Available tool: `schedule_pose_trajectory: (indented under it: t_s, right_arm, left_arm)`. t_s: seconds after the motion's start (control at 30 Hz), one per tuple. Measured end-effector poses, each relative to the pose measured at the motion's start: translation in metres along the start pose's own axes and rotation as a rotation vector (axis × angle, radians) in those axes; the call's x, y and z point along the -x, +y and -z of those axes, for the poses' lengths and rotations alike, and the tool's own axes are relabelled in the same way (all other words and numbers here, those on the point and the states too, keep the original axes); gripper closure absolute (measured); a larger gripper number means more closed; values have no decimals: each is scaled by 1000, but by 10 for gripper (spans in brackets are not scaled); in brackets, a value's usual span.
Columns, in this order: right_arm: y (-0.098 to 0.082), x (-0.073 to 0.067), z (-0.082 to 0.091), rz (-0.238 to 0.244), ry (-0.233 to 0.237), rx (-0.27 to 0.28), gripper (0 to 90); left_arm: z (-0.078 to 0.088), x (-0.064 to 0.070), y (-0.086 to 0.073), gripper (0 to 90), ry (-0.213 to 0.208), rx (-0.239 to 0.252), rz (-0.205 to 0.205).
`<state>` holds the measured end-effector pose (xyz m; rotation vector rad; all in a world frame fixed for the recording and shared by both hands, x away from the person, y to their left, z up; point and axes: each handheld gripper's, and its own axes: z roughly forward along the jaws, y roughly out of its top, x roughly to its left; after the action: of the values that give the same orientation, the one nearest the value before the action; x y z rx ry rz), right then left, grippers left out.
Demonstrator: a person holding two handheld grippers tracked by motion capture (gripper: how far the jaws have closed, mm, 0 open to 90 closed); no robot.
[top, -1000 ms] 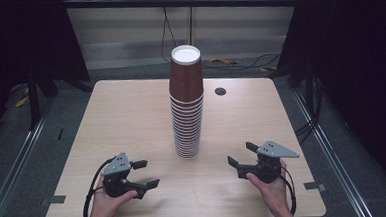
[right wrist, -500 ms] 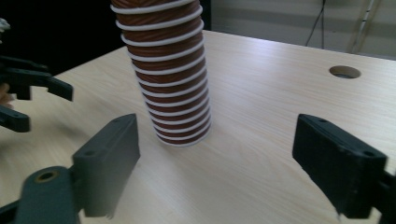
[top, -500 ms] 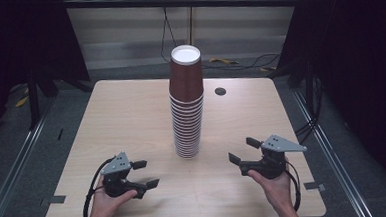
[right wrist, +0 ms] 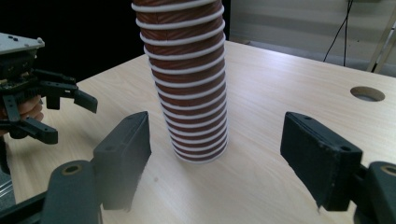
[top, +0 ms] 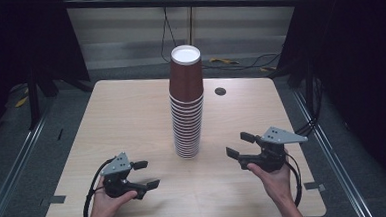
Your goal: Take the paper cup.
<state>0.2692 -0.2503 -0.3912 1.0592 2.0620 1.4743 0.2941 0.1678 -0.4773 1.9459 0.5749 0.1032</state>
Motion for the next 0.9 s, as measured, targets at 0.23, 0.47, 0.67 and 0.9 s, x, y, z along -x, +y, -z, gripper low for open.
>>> schedule_pose_trajectory:
  t_s: [0.23,0.47,0.67,0.9]
  right_arm:
    - [16,-2,-3,24,21,-1,236]
    - [34,-2,-3,50,28,11,237]
    - [46,-2,-5,69,33,16,237]
    - [63,-4,-13,82,87,6,237]
  left_arm:
    - [0,0,0,177,-5,3,-6]
    - [-2,1,0,178,-8,-1,-2]
    - [-2,3,0,179,-18,-7,-10]
    - [-3,4,0,182,-15,-11,-21]
